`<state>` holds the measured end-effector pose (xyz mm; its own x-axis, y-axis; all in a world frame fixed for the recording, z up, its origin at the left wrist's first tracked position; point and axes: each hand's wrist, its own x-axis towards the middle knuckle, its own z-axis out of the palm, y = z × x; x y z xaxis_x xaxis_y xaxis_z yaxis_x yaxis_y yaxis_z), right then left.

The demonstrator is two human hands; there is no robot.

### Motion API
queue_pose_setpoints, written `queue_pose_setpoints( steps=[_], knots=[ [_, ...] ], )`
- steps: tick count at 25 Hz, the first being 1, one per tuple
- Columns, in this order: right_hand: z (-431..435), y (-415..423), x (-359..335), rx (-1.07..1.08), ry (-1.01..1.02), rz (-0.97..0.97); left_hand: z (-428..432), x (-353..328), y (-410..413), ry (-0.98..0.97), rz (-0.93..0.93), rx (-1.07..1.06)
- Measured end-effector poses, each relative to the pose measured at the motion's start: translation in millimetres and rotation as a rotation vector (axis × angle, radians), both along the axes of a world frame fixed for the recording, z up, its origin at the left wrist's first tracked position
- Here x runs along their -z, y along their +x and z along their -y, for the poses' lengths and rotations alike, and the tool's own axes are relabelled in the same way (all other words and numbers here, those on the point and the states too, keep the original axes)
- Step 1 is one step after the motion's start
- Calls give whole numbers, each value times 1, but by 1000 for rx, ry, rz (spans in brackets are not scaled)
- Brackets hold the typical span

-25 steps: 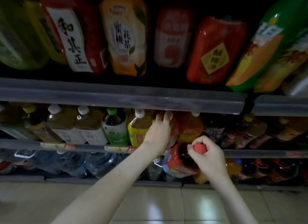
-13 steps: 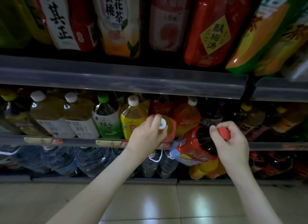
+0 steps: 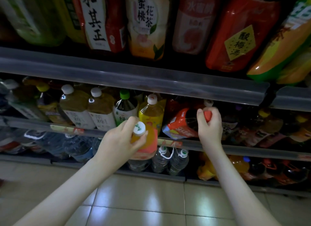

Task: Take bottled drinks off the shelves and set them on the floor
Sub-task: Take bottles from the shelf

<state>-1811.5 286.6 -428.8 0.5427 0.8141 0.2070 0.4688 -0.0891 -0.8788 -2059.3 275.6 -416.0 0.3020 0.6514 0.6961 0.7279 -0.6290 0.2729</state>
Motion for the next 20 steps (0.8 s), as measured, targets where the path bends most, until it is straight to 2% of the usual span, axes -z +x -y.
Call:
queue_pose_setpoints(
  steps=[9,13,14,16,18,20],
  knots=[
    [-60,-19,11,-200,-142,366,3,9,-16,-48,21,-55],
    [-62,-23,-9,-322,-527,483,15,-2,-13,-145,44,-47],
    [-53,-26,-16,-331,-553,484,18,-10,-12,-177,41,-47],
    [-20,-34,-32,-441,-509,364,25,-34,-12,-222,42,-42],
    [25,-42,-59,-734,-416,197,28,-71,-10,-219,45,-24],
    [57,-53,-101,-957,-371,133,29,-116,-6,-196,51,16]
  ],
)
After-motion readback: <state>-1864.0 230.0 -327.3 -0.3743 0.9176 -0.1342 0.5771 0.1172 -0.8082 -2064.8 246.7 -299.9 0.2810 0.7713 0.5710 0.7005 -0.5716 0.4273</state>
